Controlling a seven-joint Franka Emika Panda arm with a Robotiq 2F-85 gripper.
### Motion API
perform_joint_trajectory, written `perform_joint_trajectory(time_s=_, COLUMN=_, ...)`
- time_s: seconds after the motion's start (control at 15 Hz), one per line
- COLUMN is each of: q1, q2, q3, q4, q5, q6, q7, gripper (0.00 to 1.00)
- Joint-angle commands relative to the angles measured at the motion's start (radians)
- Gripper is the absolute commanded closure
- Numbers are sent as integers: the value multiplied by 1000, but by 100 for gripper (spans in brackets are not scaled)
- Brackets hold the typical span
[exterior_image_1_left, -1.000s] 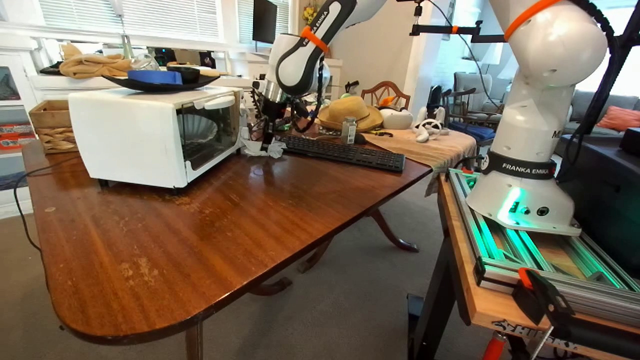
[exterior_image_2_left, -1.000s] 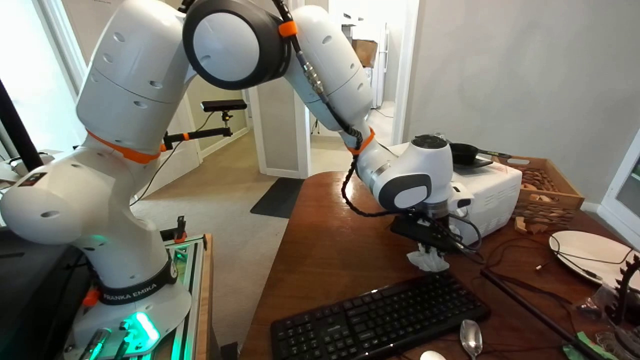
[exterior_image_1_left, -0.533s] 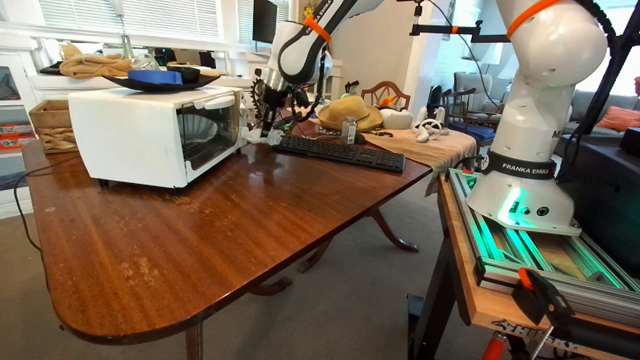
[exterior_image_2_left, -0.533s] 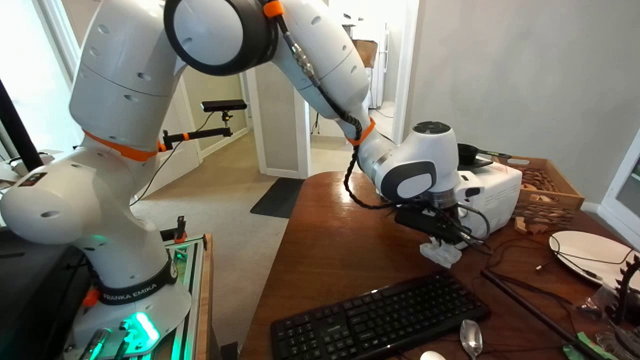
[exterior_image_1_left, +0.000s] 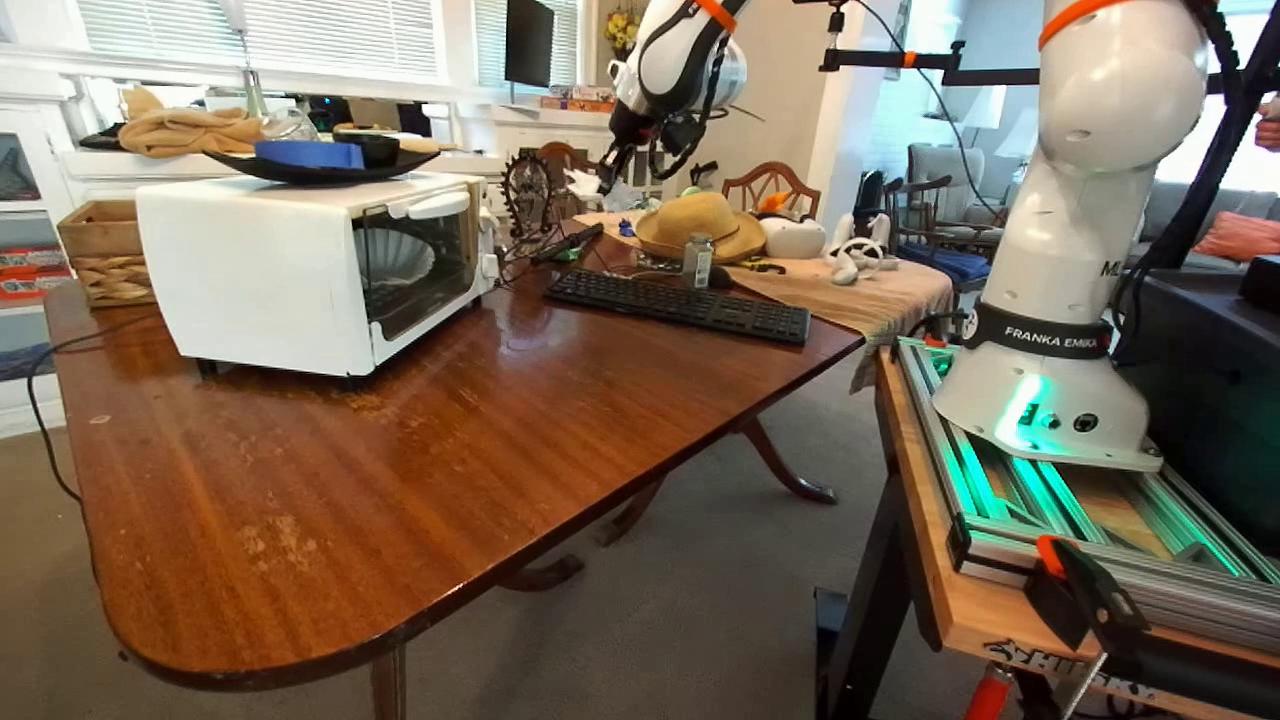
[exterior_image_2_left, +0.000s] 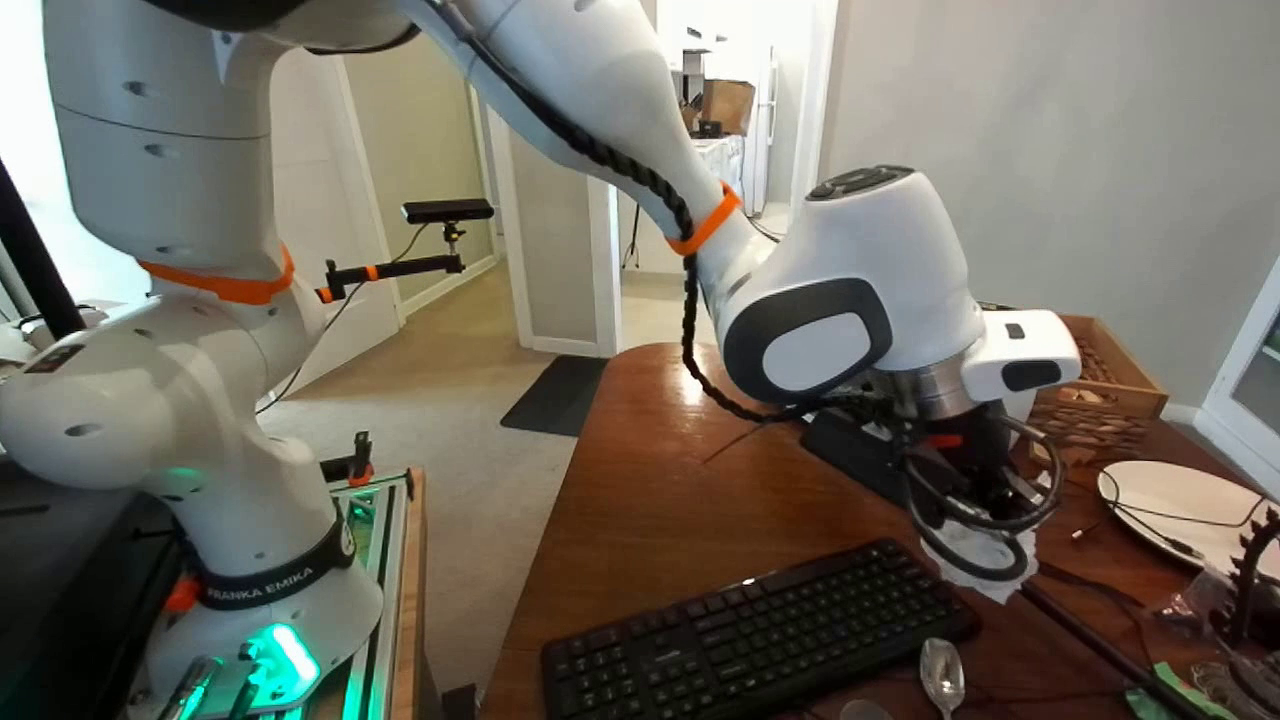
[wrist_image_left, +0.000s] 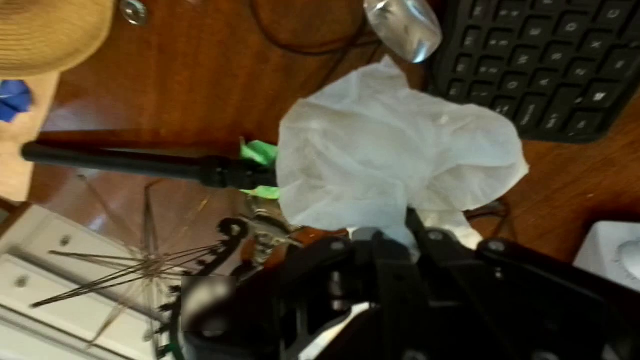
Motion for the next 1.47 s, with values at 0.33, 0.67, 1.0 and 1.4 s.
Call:
perform_joint_trajectory(time_s=0.33, q1=222, q2=-117, q3=-491, q4=-55, q5=-430, q6=5, q7=598, gripper=99)
perform_joint_trajectory(time_s=0.67, q1=314, q2=-107, q3=-624, q4=-65, q5=-587, q6=-146, q7=936, gripper=71)
perform_joint_trajectory(time_s=1.0, q1=332, q2=-172, q3=-543, q4=-69, q5=-651, q6=-376, q7=1077, gripper=42)
perform_joint_trajectory(time_s=1.4, q1=270, q2=-222, q3=-318, q4=-22, q5=-779, q6=-789, q7=1249, gripper=0)
